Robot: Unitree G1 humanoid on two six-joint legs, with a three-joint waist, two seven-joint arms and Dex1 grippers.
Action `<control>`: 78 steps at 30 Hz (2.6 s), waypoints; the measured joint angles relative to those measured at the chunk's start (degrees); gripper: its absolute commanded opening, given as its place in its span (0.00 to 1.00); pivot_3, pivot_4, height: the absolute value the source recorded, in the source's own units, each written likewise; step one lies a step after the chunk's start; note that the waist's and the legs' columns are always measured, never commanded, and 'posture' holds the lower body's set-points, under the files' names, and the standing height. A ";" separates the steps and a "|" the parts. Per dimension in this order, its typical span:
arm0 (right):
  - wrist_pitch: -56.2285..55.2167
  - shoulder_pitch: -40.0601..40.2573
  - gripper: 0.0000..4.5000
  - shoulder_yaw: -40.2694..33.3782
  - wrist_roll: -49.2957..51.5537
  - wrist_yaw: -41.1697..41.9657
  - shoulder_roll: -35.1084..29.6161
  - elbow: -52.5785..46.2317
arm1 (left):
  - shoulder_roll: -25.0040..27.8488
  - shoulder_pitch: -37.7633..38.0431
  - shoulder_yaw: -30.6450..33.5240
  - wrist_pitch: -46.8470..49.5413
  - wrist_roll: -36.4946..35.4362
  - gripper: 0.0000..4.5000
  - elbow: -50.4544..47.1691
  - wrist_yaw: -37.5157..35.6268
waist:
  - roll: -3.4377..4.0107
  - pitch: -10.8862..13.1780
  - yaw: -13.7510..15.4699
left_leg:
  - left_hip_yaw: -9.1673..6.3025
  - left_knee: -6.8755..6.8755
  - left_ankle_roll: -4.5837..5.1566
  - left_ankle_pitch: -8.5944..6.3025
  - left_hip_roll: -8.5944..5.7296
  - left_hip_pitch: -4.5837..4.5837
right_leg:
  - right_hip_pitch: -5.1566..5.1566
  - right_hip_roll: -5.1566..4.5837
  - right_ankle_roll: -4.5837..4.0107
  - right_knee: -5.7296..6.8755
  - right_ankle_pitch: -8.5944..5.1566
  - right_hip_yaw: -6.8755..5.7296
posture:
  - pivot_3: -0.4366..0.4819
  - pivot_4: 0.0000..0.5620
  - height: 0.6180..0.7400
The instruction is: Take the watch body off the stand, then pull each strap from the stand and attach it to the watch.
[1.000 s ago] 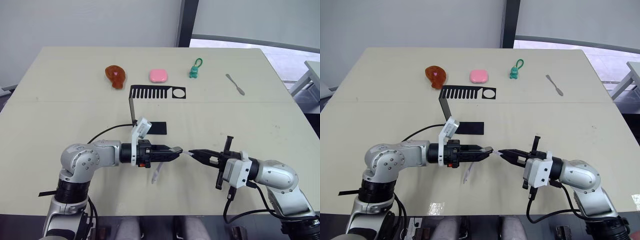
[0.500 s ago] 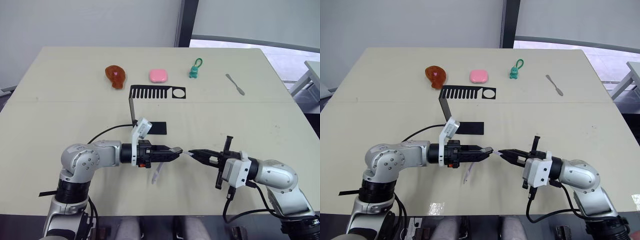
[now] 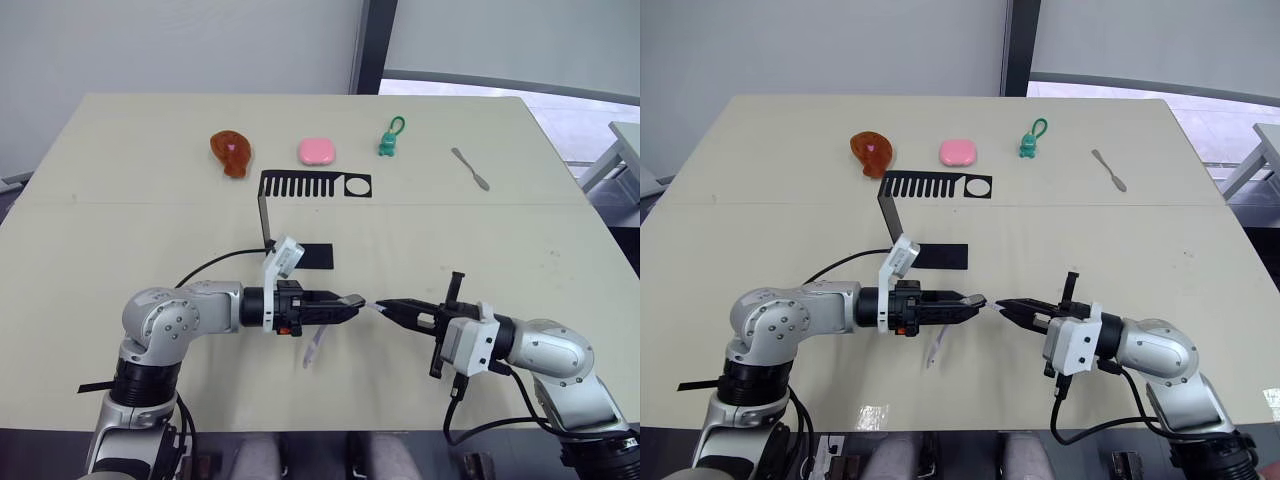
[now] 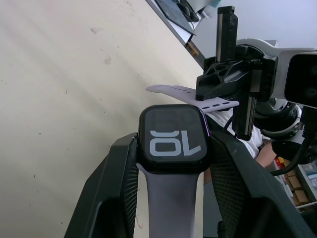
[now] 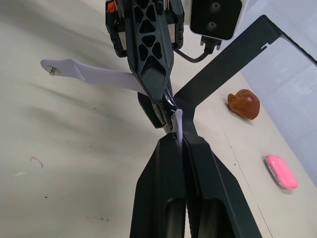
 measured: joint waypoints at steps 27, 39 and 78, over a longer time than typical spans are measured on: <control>-0.01 -1.74 0.00 0.90 -2.60 -1.15 0.50 0.24 | -0.97 0.00 0.21 1.15 0.04 0.35 0.01 2.12 | 0.00 0.00 -0.01 | 0.00 0.01 0.00 0.00 0.00 0.00 | 0.00 0.00 0.00 0.01 0.00 0.00 | 0.48 0.27 1.00; -2.27 -1.65 0.00 0.58 -2.57 -1.15 0.17 1.45 | -1.02 0.00 0.26 1.74 0.05 0.35 0.01 2.18 | 0.00 0.00 0.00 | 0.00 0.01 0.00 0.00 0.00 0.00 | 0.00 0.00 0.00 0.01 0.00 0.00 | 0.48 0.27 1.00; -3.35 -0.80 0.00 1.12 -3.44 -1.15 -0.89 2.25 | -1.18 -0.01 0.13 1.55 0.06 0.35 0.00 1.98 | 0.00 0.00 -0.02 | 0.00 0.01 0.00 0.00 0.00 0.00 | 0.00 0.00 0.00 0.01 0.00 0.00 | 0.48 0.27 1.00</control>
